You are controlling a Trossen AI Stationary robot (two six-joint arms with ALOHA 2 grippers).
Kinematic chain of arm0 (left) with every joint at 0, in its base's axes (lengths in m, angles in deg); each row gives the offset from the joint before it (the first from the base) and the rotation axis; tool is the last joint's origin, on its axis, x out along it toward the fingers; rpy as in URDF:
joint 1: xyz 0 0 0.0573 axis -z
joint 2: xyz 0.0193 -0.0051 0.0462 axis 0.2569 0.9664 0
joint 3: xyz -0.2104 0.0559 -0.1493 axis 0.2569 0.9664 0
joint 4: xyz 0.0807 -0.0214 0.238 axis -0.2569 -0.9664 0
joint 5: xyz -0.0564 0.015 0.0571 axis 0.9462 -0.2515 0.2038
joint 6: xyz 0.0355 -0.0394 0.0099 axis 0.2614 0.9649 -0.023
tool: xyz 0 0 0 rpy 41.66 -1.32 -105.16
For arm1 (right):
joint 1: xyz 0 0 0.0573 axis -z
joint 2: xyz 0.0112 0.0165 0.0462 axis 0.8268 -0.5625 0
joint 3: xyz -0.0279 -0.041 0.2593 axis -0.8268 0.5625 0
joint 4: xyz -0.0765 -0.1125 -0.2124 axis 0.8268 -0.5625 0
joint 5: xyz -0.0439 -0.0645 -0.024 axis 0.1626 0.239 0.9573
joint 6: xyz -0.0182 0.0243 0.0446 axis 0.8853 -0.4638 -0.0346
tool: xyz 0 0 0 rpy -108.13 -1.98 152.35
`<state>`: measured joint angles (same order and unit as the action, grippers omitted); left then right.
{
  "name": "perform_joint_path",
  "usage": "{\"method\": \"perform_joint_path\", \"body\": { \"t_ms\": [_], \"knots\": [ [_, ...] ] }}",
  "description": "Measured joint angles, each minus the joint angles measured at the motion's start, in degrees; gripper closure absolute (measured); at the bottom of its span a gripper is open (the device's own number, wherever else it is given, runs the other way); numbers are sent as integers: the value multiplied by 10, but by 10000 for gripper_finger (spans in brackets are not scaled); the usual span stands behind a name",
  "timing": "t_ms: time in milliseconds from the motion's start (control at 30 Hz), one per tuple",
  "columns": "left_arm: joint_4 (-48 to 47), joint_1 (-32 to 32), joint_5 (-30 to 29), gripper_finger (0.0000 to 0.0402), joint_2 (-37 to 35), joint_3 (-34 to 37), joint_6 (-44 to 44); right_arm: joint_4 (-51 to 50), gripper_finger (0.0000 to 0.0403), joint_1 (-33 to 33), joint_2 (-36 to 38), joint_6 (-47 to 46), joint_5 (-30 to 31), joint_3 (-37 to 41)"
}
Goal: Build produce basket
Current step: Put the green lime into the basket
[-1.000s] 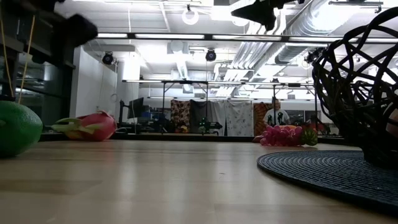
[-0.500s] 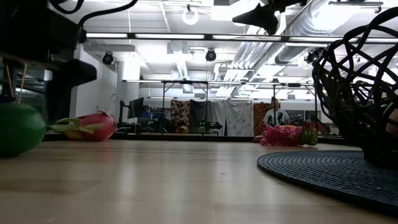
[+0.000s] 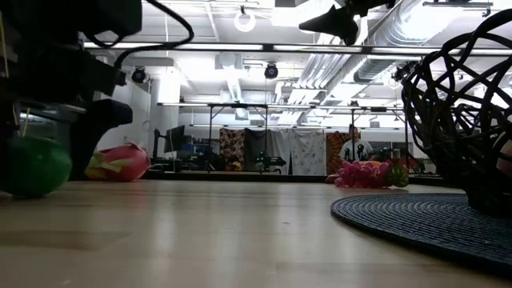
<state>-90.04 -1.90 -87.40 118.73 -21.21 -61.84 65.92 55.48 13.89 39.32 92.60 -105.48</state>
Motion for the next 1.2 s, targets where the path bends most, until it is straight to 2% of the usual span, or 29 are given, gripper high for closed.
{"method": "perform_joint_path", "body": {
  "t_ms": [133, 367, 533, 667, 767, 867, 1033, 1200],
  "knots": [
    [0, -4, -2, 70, 5, 0, -7, -2, 116, 0, 0, -8, 0, 0],
    [-7, -13, -4, 141, -6, -7, -30, -2, 116, 0, 0, -7, 0, 0],
    [-35, -41, -24, 142, -52, -77, -30, -14, 116, 0, 10, 17, -2, -25],
    [5, -69, -71, 136, -104, -151, -28, -64, 116, 0, 21, 41, -6, -60],
    [109, -101, -94, 135, -142, -186, 6, -108, 116, 0, 24, 70, -6, -89],
    [255, -144, -86, 134, -175, -187, 72, -137, 116, 0, 24, 106, -10, -110],
    [476, -200, -52, 134, -199, -146, 133, -138, 116, 0, 23, 115, -18, -119],
    [593, -224, -25, 133, -177, -108, 174, -140, 116, 0, 13, 92, -40, -119]
  ]
}}
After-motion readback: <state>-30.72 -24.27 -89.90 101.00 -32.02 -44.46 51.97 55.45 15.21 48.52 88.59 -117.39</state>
